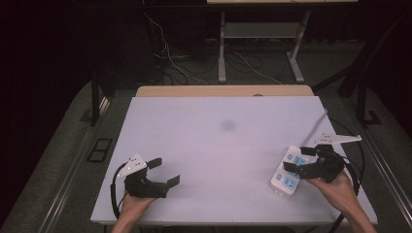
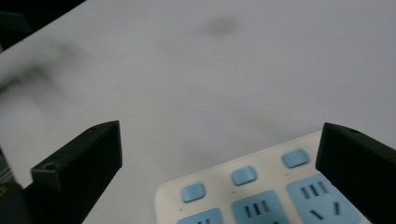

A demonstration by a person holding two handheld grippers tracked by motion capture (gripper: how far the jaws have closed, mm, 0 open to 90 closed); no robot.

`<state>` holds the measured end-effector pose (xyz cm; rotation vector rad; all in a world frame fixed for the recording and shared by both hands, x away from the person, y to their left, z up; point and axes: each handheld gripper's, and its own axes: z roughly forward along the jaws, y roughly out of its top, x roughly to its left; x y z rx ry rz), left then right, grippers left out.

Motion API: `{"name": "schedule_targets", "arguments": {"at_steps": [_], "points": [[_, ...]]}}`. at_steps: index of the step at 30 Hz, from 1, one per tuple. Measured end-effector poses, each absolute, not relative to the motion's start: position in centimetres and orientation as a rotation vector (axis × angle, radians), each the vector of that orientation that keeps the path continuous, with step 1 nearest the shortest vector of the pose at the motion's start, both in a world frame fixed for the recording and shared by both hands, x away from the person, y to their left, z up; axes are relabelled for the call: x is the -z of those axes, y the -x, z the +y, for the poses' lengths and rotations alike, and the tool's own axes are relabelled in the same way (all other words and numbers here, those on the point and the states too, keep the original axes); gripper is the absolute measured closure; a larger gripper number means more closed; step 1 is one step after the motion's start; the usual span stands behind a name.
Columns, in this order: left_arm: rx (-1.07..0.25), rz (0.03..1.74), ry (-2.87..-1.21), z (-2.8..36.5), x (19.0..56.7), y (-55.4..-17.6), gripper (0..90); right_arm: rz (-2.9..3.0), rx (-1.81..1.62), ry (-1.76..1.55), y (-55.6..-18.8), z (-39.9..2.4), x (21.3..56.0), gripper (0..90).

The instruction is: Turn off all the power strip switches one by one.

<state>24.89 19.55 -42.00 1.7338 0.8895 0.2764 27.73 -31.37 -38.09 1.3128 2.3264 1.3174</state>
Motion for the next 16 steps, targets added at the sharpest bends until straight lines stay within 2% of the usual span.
{"name": "schedule_targets", "arguments": {"at_steps": [16], "points": [[-0.274,0.887,-1.743,19.5,42.0,-25.0,0.4,2.276,-1.397,-1.250,-24.6,-30.4,41.4,0.4]]}}
